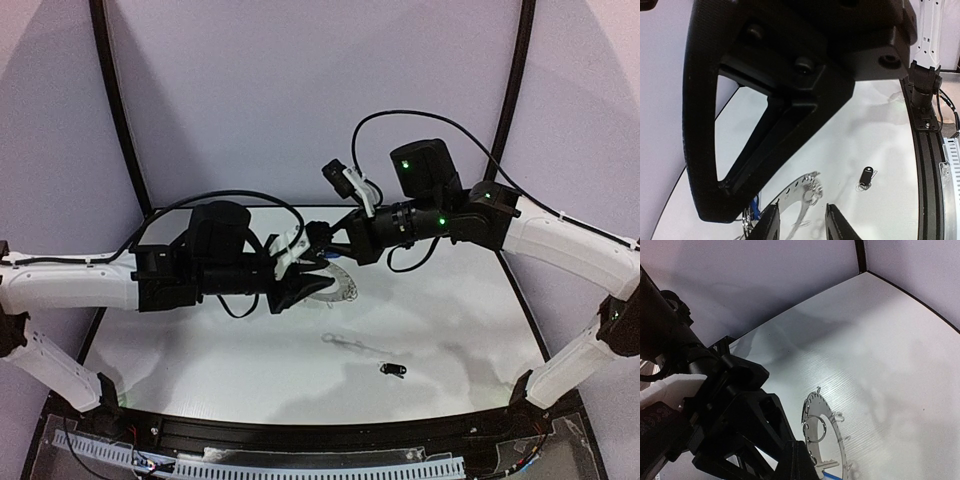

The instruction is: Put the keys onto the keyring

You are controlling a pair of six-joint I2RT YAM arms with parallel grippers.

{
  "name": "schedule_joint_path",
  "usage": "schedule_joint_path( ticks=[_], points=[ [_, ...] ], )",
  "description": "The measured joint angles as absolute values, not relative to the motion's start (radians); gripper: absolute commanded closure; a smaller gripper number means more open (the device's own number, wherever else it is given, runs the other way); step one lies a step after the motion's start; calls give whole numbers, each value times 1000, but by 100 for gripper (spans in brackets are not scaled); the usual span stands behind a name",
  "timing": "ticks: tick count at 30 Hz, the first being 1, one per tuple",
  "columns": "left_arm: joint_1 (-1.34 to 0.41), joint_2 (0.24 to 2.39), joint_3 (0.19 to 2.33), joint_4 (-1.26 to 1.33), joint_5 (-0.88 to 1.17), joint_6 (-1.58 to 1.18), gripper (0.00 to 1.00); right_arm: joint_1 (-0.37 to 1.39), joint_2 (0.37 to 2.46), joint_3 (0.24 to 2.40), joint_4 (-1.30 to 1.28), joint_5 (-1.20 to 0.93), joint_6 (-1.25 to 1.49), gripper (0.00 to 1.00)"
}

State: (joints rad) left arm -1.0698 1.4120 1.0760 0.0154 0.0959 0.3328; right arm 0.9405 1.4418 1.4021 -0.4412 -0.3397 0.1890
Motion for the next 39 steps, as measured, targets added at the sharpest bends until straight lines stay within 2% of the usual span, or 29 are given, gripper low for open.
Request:
schedule_joint_path(
  ticks=[1, 3, 4, 20, 26, 34, 38, 39],
  points=[
    [-1070, 1412, 1076, 15, 96, 332, 82, 941, 1442, 1402, -441, -340, 189, 100],
    [-1070, 1412, 1076, 16, 95, 333, 92, 941, 1442, 1402, -441, -340, 189, 100],
    [-1070, 1412, 1076, 18, 93, 331, 93, 941, 1442, 1402, -442, -340, 189, 100],
    [-1070, 1340, 1042, 17, -1, 339, 92, 941, 1441, 1402, -464, -328, 174, 100],
    [-1070, 1323, 1039, 16, -26, 342, 84, 941, 1441, 1402, -472, -330, 170, 100],
    [-1070, 1323, 1039, 15, -7, 360, 79, 941, 1441, 1402, -472, -340, 170, 100],
    [-1070, 1326, 1039, 15, 36, 365, 84, 941, 1441, 1402, -472, -347, 170, 100],
    [-1070, 1327, 1039, 17, 41, 366, 93, 941, 1441, 1402, -472, -348, 170, 100]
  ],
)
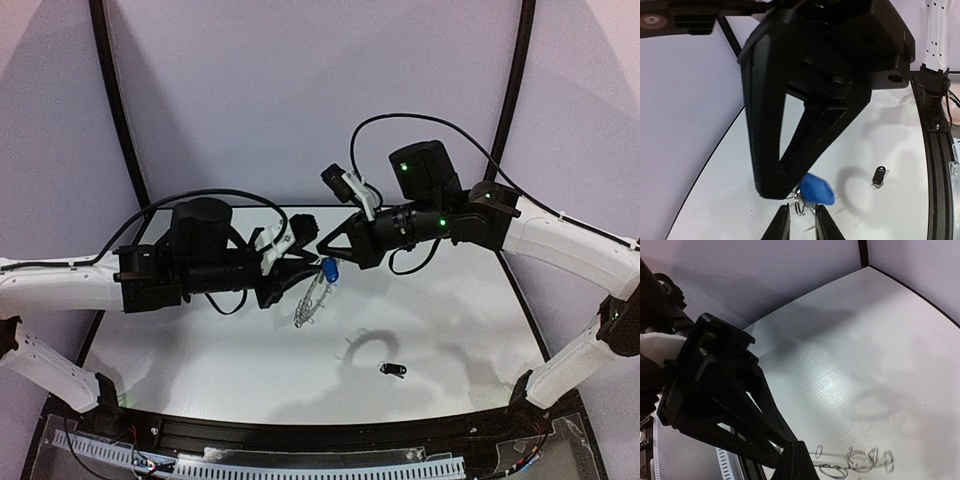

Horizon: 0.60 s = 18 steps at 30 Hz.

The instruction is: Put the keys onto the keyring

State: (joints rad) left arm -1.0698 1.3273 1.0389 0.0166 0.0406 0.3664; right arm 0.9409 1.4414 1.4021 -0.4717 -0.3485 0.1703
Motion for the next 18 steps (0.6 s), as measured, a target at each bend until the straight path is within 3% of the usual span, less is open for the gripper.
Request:
schedule_joint_path(
  ticks=[3, 18],
  points=[
    [-1070, 1356, 1047, 17, 63, 371, 99, 941, 1441, 1402, -472, -360, 170, 100],
    [-1069, 1306, 970, 94, 33, 348, 99, 938, 1427, 1369, -474, -301, 202, 100]
  ],
)
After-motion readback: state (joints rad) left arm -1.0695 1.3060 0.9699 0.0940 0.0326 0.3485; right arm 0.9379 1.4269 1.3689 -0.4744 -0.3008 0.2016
